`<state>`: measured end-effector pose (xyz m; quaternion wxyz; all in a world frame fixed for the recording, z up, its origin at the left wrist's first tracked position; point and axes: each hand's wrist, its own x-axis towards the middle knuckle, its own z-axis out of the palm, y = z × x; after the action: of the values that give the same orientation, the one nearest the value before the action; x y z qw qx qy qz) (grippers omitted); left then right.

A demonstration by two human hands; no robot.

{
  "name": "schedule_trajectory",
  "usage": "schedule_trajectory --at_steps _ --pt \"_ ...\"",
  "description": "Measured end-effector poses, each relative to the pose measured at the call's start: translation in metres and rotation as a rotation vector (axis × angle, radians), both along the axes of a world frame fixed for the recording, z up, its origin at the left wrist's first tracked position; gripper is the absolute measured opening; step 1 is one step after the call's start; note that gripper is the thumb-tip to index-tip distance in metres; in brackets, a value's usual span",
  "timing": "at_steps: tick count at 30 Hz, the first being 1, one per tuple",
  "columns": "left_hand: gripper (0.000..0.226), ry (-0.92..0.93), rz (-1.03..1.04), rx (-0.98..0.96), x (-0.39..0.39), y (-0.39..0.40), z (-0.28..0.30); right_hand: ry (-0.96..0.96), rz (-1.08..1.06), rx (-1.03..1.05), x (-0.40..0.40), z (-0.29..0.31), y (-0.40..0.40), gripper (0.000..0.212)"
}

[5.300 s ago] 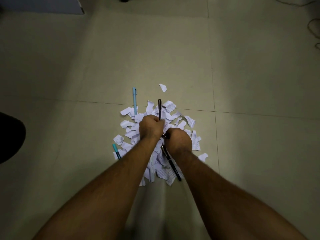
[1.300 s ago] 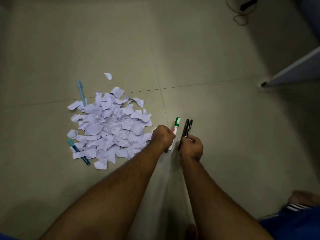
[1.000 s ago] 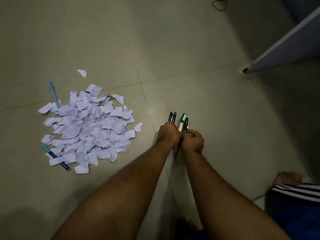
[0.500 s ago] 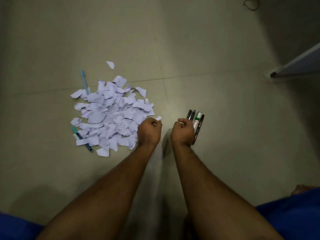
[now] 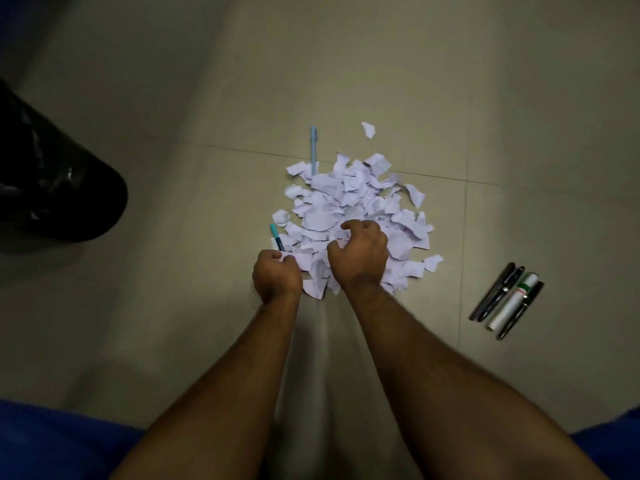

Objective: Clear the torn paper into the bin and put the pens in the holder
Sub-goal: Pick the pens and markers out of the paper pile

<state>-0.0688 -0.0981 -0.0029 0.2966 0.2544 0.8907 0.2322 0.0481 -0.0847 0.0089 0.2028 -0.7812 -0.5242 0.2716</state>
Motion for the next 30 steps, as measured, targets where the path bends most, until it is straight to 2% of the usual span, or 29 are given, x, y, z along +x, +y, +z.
schedule_trajectory --at_steps 3,7,11,15,17,20,25,30 --pt "0.018 0.052 -0.08 0.002 -0.016 0.01 -0.004 -0.134 0.072 -0.06 -0.005 -0.007 0.006 0.05" --pt "0.024 0.067 -0.187 -0.04 -0.019 0.031 -0.004 -0.213 0.146 -0.147 -0.002 -0.012 0.015 0.062" --pt "0.028 0.047 -0.172 -0.114 -0.024 0.042 -0.01 -0.256 0.208 -0.278 0.0 -0.019 0.021 0.077" --pt "0.034 0.018 -0.079 -0.115 -0.033 0.045 -0.018 -0.334 0.248 -0.314 -0.001 -0.021 0.024 0.075" --pt "0.03 0.022 -0.092 -0.12 -0.032 0.048 -0.019 -0.341 0.256 -0.347 -0.001 -0.019 0.027 0.075" --pt "0.025 0.082 -0.176 -0.087 -0.024 0.055 -0.012 -0.356 0.259 -0.361 0.0 -0.015 0.03 0.075" --pt "0.036 0.357 -0.484 -0.055 -0.008 0.093 0.005 -0.366 0.272 -0.395 -0.001 -0.011 0.036 0.076" --pt "0.033 0.227 -0.565 -0.006 0.007 0.155 0.02 -0.381 0.29 -0.367 0.001 -0.012 0.034 0.073"
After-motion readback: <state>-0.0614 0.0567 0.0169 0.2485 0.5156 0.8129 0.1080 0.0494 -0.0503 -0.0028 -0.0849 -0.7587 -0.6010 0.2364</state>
